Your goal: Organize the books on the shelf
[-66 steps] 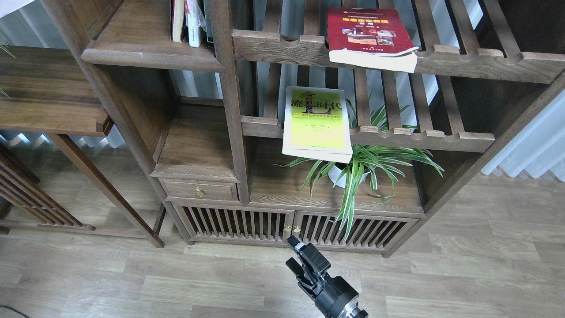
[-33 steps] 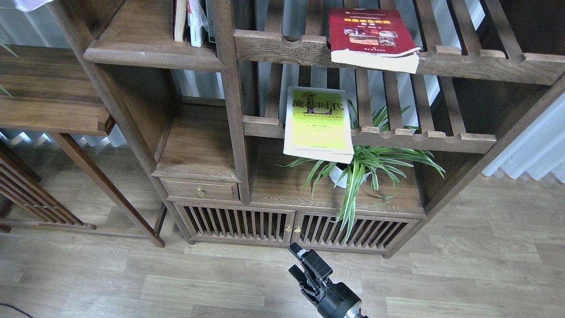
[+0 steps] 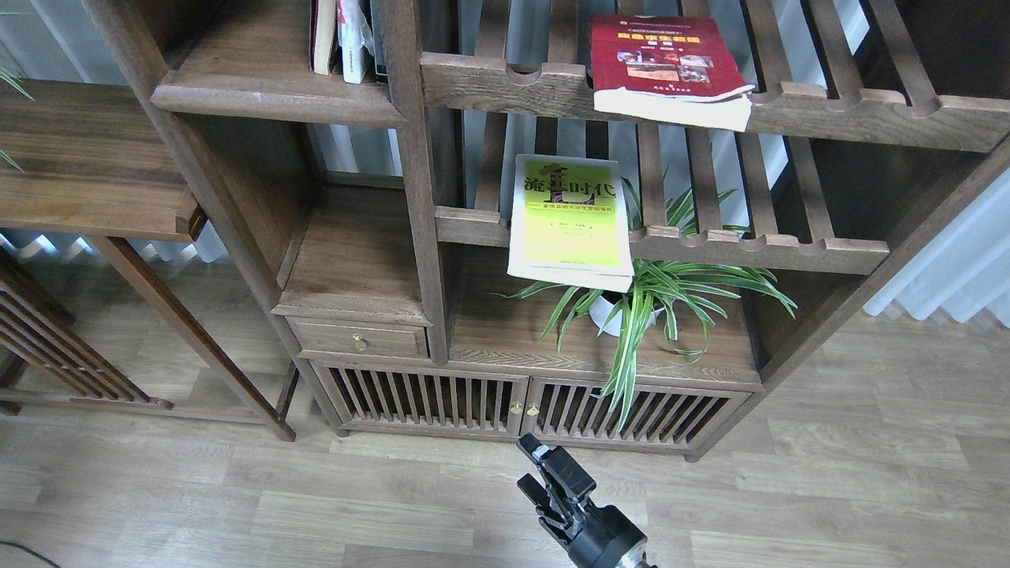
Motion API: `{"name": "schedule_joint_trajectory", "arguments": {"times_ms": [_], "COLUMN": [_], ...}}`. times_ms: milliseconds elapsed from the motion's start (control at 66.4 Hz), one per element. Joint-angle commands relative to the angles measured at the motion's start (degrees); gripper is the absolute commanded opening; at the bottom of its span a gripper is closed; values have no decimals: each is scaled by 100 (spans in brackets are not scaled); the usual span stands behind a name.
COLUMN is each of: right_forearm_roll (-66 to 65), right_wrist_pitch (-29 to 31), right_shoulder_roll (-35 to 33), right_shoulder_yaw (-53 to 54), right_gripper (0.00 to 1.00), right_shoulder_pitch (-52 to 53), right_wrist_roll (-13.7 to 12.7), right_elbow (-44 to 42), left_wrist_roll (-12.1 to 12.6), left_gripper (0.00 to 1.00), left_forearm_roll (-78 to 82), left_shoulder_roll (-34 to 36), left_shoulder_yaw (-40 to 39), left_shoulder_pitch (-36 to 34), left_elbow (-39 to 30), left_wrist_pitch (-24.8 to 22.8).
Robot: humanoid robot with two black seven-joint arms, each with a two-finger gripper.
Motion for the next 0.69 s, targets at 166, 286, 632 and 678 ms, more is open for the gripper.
{"name": "schedule_joint_trajectory", "arguments": {"times_ms": [166,286,632,678], "right_forearm_roll": [12,12,38,38], "right_wrist_pitch": [1,1,1,1], "right_shoulder_roll": [0,0,0,0], "right_shoulder_yaw": [-4,4,119,119], "right_gripper": [99,99,99,99], "right_shoulder_pitch": [-15,-15,-50,-50], "right_wrist_roll": [-1,-1,-1,-1], "right_elbow": [37,46,72,72], "left_wrist_roll": [-264,-431,-1213,-1292], "left_gripper": [4,4,4,4], "left_forearm_roll": [13,4,-66,-84], "left_shoulder_roll": [-659,-861,-1046,-1081], "left_shoulder_yaw": [542,744,929,929], "left_shoulder_pitch": [-621,-762,-674,-613], "left_elbow": [1327,1775,2233,2259], "left_wrist_pitch": [-1,-1,-1,-1]}}
